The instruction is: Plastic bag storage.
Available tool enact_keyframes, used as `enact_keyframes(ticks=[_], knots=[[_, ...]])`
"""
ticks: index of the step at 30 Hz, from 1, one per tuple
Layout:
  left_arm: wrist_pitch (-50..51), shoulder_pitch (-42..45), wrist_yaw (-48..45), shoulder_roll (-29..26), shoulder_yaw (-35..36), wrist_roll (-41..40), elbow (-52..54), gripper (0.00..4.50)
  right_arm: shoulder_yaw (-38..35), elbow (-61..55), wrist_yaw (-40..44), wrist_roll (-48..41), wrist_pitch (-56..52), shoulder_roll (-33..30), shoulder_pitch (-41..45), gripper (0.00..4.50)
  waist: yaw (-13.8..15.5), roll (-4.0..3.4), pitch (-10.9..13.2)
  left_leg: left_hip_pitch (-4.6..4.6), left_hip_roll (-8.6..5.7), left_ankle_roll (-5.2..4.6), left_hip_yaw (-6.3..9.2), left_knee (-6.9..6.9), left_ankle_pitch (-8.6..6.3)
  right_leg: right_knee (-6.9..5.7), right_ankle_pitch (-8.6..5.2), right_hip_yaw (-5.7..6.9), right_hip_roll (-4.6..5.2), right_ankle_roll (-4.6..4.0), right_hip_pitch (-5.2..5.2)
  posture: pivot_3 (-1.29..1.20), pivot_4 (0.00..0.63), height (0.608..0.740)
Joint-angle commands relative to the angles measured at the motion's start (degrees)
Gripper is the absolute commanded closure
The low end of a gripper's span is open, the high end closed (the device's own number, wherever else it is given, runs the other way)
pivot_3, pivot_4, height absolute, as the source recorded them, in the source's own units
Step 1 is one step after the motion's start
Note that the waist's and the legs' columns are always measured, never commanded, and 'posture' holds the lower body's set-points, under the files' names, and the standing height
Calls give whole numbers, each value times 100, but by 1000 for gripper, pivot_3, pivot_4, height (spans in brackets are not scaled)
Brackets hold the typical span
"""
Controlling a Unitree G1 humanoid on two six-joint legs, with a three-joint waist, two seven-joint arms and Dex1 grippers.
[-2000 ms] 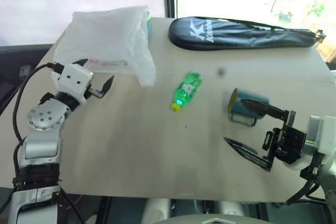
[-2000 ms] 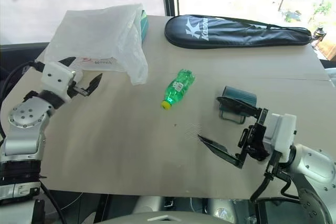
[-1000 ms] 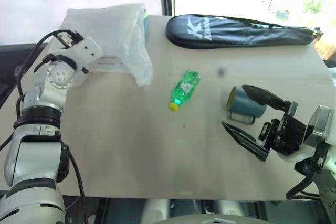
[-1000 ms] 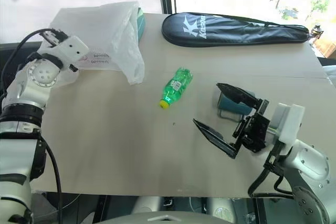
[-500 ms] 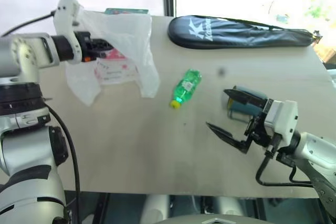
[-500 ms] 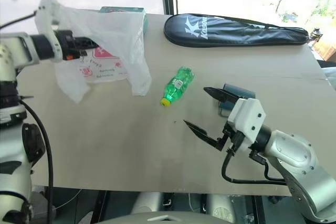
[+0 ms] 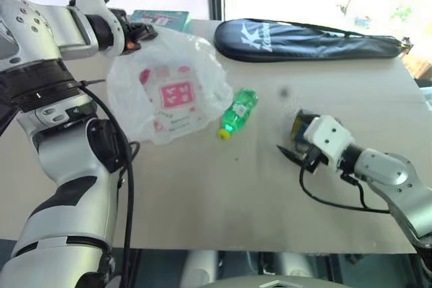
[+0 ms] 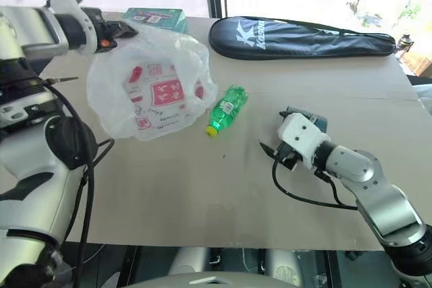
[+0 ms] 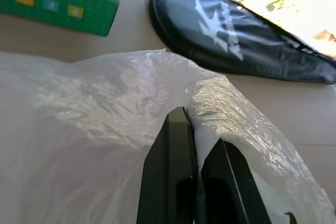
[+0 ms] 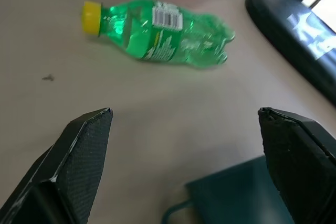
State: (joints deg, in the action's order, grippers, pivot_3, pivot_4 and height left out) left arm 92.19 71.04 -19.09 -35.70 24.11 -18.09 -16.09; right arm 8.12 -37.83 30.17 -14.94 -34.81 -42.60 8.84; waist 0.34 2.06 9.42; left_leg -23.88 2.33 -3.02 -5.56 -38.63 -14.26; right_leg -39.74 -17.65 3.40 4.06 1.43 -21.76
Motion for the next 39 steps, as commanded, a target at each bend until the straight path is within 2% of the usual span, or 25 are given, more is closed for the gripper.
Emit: enact_keyframes(ticks=[1, 3, 8, 12, 15, 19, 23, 26, 32, 37, 39], knots=[[13, -1387, -555, -403, -1051, -834, 1824, 4451, -659, -815, 290, -832, -1087, -254, -325, 0, -52, -10, 0, 10, -6, 1, -8, 13, 0, -2, 0, -14, 9, -1, 0, 0, 150, 740], [31, -1646, -846, -210, -674, -1549, 2121, 4451, -741, -951, 172, -1024, -1664, -266, -387, 0, -28, 12, 11, 3, 0, 1, -2, 14, 0, 5, 0, -9, 9, -2, 0, 0, 150, 740], [31, -1658, -1253, -505, -523, -2324, 2174, 4451, -572, -725, -369, -930, -2445, 62, -139, 0, -9, 17, 22, 3, -3, 2, 18, -10, 0, -9, 1, 10, 15, -3, 11, 0, 150, 740], [-427, -1048, -465, -428, -158, -1547, 1175, 4451, -716, -484, -593, -1449, -2885, 1049, 530, 0, -36, 12, 23, 8, -3, 10, 26, -9, 5, -17, 1, 15, 2, -2, 13, 0, 150, 740], [-1177, -935, 144, -468, -106, -947, 496, 4451, -442, -99, -617, -1574, -2951, 1602, 1174, 0, -60, 3, 20, 12, -5, 12, 26, 3, 7, -13, 1, 13, -1, -2, 12, 0, 150, 740], [-1956, -944, 669, -519, -90, -426, 171, 4451, 61, 891, -1146, -1047, -2787, 2287, 2126, 0, -97, 8, 20, -4, -9, 10, 17, 7, 7, -11, 2, 8, 2, -3, -7, 0, 150, 740], [-2330, -996, 1038, -480, 22, -167, 144, 4451, 171, 2212, -1955, -430, -2582, 3152, 2933, 0, -111, 8, 20, -6, -8, 11, 14, 13, 7, -6, 1, 9, 4, -4, -10, 0, 150, 740], [-2472, -1059, 1082, -484, -2, -112, 237, 4451, 3, 3389, -2743, 19, -2695, 3920, 3638, 0, -113, 8, 20, -7, -10, 11, 9, 17, 7, -4, 1, 8, 7, -4, -13, 0, 150, 740], [-2552, -1134, 998, -434, -107, -130, 451, 4451, -1593, 4767, -3705, -321, -3392, 5342, 4580, 0, -101, 8, 19, -11, -8, 13, -5, 25, 8, -9, 2, 9, 7, -4, -32, 0, 150, 740], [-2621, -1249, 1010, -366, -88, -128, 493, 4451, -1820, 5132, -3954, -483, -3717, 5634, 4800, 0, -138, 9, 18, -12, -18, 13, -11, 28, 7, -8, 2, 11, 15, -4, -32, 0, 150, 740], [-2669, -1294, 1010, -332, -95, -124, 491, 4451, -1462, 5483, -3932, -338, -3690, 5636, 4781, 0, -164, 8, 17, -9, -10, 16, -13, 30, 8, -11, 2, 9, 8, -4, -35, 0, 150, 740]])
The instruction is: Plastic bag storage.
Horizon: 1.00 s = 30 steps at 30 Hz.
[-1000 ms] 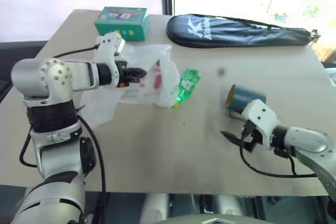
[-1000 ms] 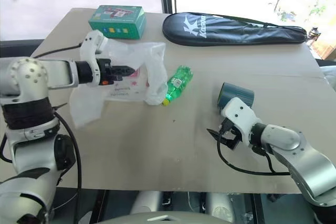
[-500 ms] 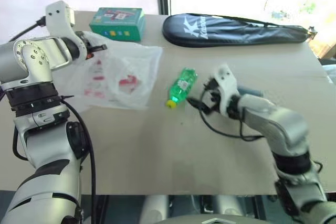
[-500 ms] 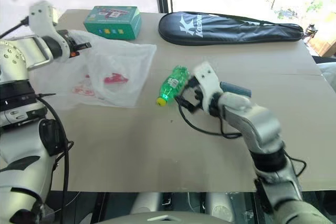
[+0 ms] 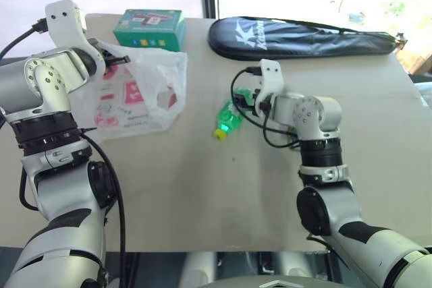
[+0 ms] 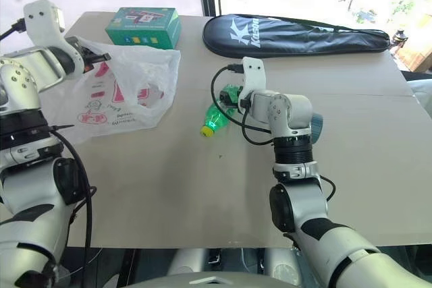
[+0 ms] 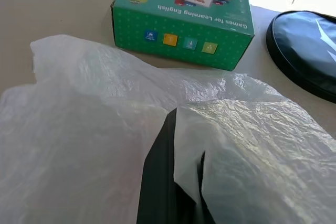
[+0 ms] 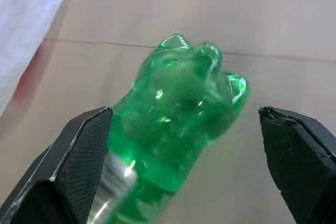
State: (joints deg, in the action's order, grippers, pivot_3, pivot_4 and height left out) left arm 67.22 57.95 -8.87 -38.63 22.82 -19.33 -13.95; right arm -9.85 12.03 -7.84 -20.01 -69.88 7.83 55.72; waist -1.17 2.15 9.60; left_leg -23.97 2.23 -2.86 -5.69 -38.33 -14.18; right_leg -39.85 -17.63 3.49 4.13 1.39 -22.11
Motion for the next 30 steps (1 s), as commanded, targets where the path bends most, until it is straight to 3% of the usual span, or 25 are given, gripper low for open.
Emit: enact_keyframes(ticks=[1, 4, 13, 19, 21, 23, 26, 30], knots=[[-184, 3, -11, -19, 29, 0, 281, 4451, 544, 671, -75, 232, -161, 572, 56, 0, -45, -2, -3, 5, 2, 3, -1, 3, 2, -1, 0, -2, -2, 0, 0, 0, 150, 740], [-237, -28, -26, 8, -15, 6, 316, 4451, 798, 1069, 85, 235, -236, 545, 0, 0, -114, -4, -16, 13, 4, 8, -4, 11, 4, -2, 0, -17, -3, 0, 1, 0, 150, 740], [-265, -153, -25, 67, 44, -25, 358, 4451, -570, 2276, 80, -600, -341, 785, 929, 0, -134, -9, -22, 16, 6, 8, -12, 15, 4, -2, 0, -25, -1, -1, 1, 0, 150, 740], [-306, -139, -32, 84, 30, -31, 353, 4451, -16, 3118, 164, -311, 73, 784, 1203, 0, -137, -8, -22, 14, 4, 8, -14, 18, 3, 2, 0, -27, 4, -1, -1, 0, 150, 740], [-274, -159, -14, 118, 31, -42, 406, 4500, 315, 3163, 335, -170, 273, 686, 1146, 522, -138, -9, -22, 17, 5, 9, -14, 18, 3, 0, 0, -28, 4, -1, -1, 0, 150, 740], [-225, -152, 22, 163, 72, -67, 460, 4500, 549, 3039, 478, -123, 303, 537, 1072, 1122, -131, -9, -22, 18, 5, 10, -12, 18, 3, -3, 0, -26, 4, -1, -1, 0, 150, 740], [-127, -64, 52, 199, 84, -88, 485, 4500, 1524, 2096, 1114, 126, 330, -112, 823, 1270, -122, -10, -21, 15, 3, 10, -12, 18, 3, -1, 1, -26, 7, -1, -1, 0, 150, 740], [184, 99, -187, 256, -83, -299, 584, 4500, 1673, -48, 2135, -600, -812, -1273, 377, 1297, -14, -13, -14, -8, -7, 10, 11, 16, 3, 8, 1, -15, 13, -1, -3, 0, 150, 740]])
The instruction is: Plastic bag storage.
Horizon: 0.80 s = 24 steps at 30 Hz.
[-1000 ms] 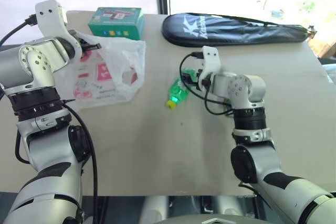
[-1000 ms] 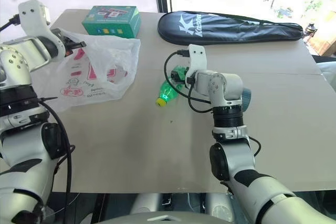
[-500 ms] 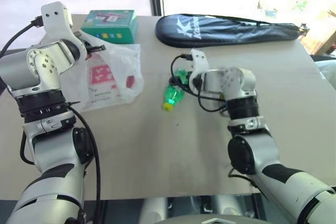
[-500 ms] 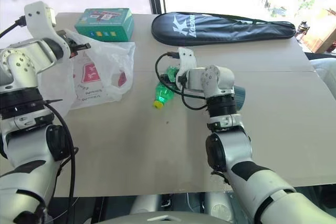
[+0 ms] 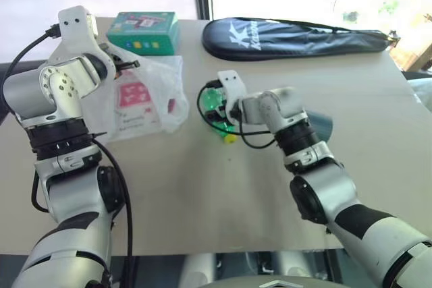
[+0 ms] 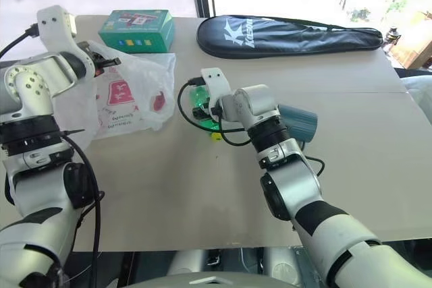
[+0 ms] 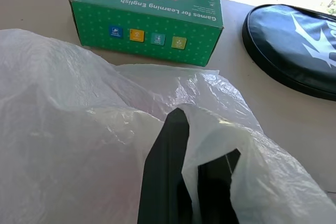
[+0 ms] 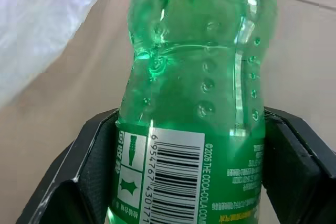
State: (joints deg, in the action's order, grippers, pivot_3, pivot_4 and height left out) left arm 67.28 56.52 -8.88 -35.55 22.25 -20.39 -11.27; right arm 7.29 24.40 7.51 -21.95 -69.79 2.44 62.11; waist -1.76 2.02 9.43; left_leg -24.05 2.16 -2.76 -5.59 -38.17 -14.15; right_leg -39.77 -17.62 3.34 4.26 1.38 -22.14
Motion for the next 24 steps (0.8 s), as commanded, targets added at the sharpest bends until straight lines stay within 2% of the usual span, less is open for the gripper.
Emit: enact_keyframes(ticks=[1, 3, 5, 9, 13, 17, 22, 24], knots=[[301, 295, -332, -60, -126, -291, 370, 4500, -148, -1815, 805, -660, -1123, -1006, -399, 1313, 96, 1, 2, -15, -2, -1, 2, -4, 0, 2, 0, 0, 3, 0, -9, 0, 150, 740], [737, 549, -630, 56, -233, -633, 504, 4500, -885, -2784, 1073, -1496, -1998, -1526, -680, 1319, 128, 3, 7, -84, -6, -3, 12, -22, 1, -3, 2, 10, 5, 2, -65, 0, 150, 740], [1018, 840, -682, 191, -155, -791, 418, 4500, -1369, -3259, 1133, -2460, -2271, -1885, -948, 1319, 145, 3, 11, -111, -5, -5, 32, -24, 3, -3, 2, 32, -1, 1, -72, 0, 150, 740], [1550, 1456, -482, 526, 159, -864, -75, 4500, -1883, -3830, 627, -4027, -2271, -2304, -1415, 1319, 61, -1, 14, -106, 6, -6, 30, -11, 3, 4, 1, 42, -18, 1, -73, 0, 150, 740], [1550, 2009, -360, 833, 163, -814, -667, 4500, -2196, -4001, -282, -5195, -2271, -2219, -1560, 1320, -10, -21, 27, -69, 13, -7, -7, 5, 4, 8, -1, 34, -16, 0, -72, 0, 150, 740], [1383, 2402, -204, 1028, 330, -779, -1224, 4500, -2212, -3974, -1221, -6066, -2167, -1999, -1593, 1321, -33, -22, 29, -68, 14, -8, -11, -12, 4, -3, 0, 25, -13, 0, -72, 0, 150, 740], [1230, 2614, 4, 1176, 279, -693, -1563, 4500, -1488, -4109, -2234, -7397, -1423, -2285, -1800, 1322, -21, -21, 30, -72, 13, -9, -10, -10, 4, 3, -1, 9, -10, 0, -73, 0, 150, 740], [1115, 2578, -9, 1215, 142, -641, -1543, 4500, -1154, -4150, -2370, -7700, -1200, -2451, -1889, 1322, -21, -20, 31, -72, 12, -9, -11, -10, 4, 5, 0, 9, -10, 0, -73, 0, 150, 740]])
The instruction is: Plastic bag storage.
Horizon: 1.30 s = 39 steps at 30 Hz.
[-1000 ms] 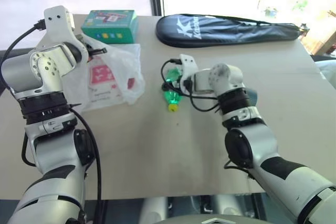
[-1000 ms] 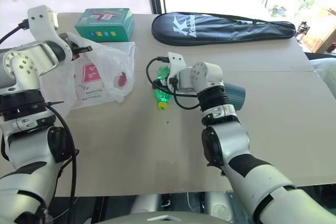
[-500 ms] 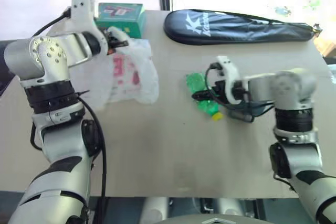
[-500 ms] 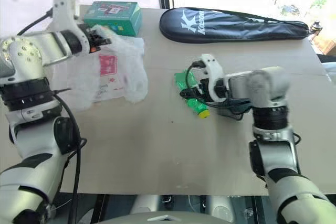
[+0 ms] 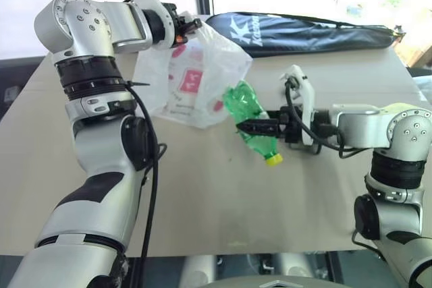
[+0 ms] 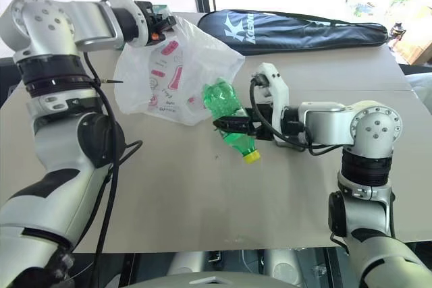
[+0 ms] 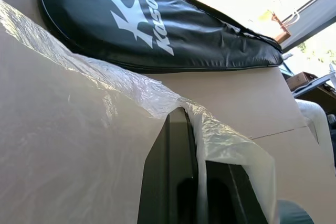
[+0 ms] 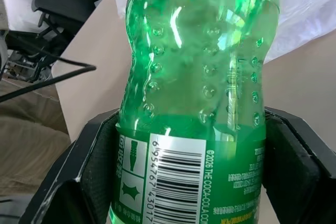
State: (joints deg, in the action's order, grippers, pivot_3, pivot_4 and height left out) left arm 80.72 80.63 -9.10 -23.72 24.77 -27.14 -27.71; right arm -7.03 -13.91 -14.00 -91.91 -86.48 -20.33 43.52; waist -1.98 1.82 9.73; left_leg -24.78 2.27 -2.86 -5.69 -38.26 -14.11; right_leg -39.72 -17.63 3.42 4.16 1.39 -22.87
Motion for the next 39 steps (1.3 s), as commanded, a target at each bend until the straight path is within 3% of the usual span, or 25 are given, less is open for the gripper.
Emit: enact_keyframes(ticks=[1, 5, 8, 14, 17, 22, 27, 29, 34, 39], knots=[[-326, 145, 24, 46, -176, 85, 107, 4500, 413, -353, -224, -865, 575, -296, -69, 1322, 4, 1, 1, -1, 0, 0, 1, 0, 0, 0, 0, 1, 0, 0, 0, 0, 150, 740], [-512, 118, 105, 214, -255, 139, 89, 4500, 901, -706, 161, -1410, 830, -842, 83, 1322, 14, 1, 3, -1, 0, 0, 0, -2, 0, 0, 0, 0, 0, 0, 0, 0, 150, 740], [-426, 72, 164, 406, -313, 93, 339, 4500, 1353, -505, 118, -1340, 1043, -856, 320, 1322, 22, 2, 3, -1, 2, -1, 1, -3, 0, -1, 0, 1, -1, 0, 0, 0, 150, 740], [-99, 31, 340, 692, -240, 24, 843, 4500, 2080, 1051, 4, 285, 1376, 290, 1058, 1322, -28, 1, 3, 3, 8, 0, -4, -5, 1, -7, 0, -6, -5, 0, -1, 0, 150, 740], [151, -68, 331, 718, -201, -35, 1142, 4500, 1975, 1981, -245, 1308, 1808, 909, 1186, 1322, -18, 1, 3, 2, 8, 0, -5, -5, 1, -10, 0, -7, -6, 0, -6, 0, 150, 740], [1028, -565, -327, -113, -601, -442, 1747, 4500, 1265, 2209, -259, 1894, 1958, 991, 923, 1322, 17, 0, 3, -15, -5, -2, -5, -1, 0, -9, 1, -5, 4, 1, -12, 0, 150, 740], [1178, -1266, -1525, -1657, -1801, -2084, 2047, 4500, 578, 2022, -138, 2011, 1775, 691, 730, 1323, -30, -7, 8, -12, 1, -1, 3, 4, 0, -7, 0, 0, -4, 0, -13, 0, 150, 740], [1178, -1332, -1783, -1983, -2093, -2575, 2189, 4500, 433, 2009, -30, 2100, 1722, 604, 731, 1323, -24, -7, 10, -8, 2, 0, -1, 7, 0, -7, 0, -8, -3, 0, -13, 0, 150, 740], [1178, -967, -1654, -2047, -2149, -3801, 1635, 4500, 286, 1841, 415, 2059, 1370, 591, 817, 1323, -19, -7, 10, -7, 1, -1, -2, -6, 0, -10, 0, -14, -2, 0, -13, 0, 150, 740], [1178, -915, -931, -1918, -1919, -4689, 1010, 4500, 206, 1824, 437, 2026, 1285, 1004, 850, 1323, -39, -8, 10, -4, 4, -2, -3, -8, 1, -14, 0, -18, -5, 0, -13, 0, 150, 740]])
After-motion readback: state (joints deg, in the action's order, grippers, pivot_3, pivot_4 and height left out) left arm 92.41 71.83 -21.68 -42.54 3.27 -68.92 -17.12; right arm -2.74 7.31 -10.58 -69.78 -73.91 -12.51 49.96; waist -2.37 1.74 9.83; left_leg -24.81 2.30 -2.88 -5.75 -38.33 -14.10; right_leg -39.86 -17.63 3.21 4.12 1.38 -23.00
